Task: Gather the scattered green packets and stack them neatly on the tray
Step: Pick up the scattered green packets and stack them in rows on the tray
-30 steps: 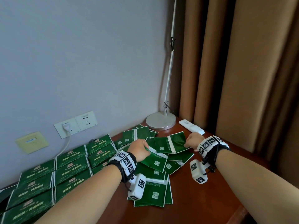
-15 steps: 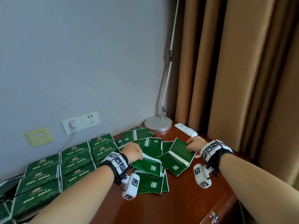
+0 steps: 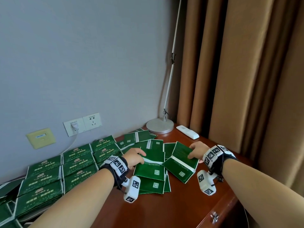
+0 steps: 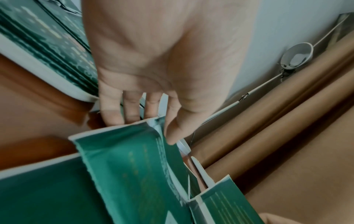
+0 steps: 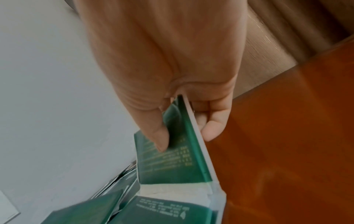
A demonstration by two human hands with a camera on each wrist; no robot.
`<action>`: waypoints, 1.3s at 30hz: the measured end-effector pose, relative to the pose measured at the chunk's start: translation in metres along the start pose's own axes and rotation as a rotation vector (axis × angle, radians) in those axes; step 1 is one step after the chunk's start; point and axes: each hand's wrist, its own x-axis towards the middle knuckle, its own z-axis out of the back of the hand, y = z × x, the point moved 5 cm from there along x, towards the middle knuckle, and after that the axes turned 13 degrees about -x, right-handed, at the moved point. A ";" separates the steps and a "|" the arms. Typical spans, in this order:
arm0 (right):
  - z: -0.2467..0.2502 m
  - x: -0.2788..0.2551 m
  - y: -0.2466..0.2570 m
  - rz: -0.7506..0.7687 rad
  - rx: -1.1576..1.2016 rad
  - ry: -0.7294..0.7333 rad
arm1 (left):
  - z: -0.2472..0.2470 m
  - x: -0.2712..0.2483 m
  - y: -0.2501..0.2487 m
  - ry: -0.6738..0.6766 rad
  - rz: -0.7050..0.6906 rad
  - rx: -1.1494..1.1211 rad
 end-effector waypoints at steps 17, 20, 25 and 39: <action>0.006 -0.002 0.027 0.190 -0.176 -0.134 | -0.007 0.015 0.000 -0.056 -0.139 0.012; 0.005 -0.003 0.027 0.207 -0.212 -0.162 | -0.005 0.016 0.001 -0.113 -0.167 -0.023; 0.003 -0.005 0.027 0.240 -0.252 -0.184 | -0.003 0.014 -0.001 -0.190 -0.214 -0.035; -0.015 -0.021 0.023 0.314 -0.303 0.107 | 0.008 0.006 -0.003 -0.173 -0.243 -0.034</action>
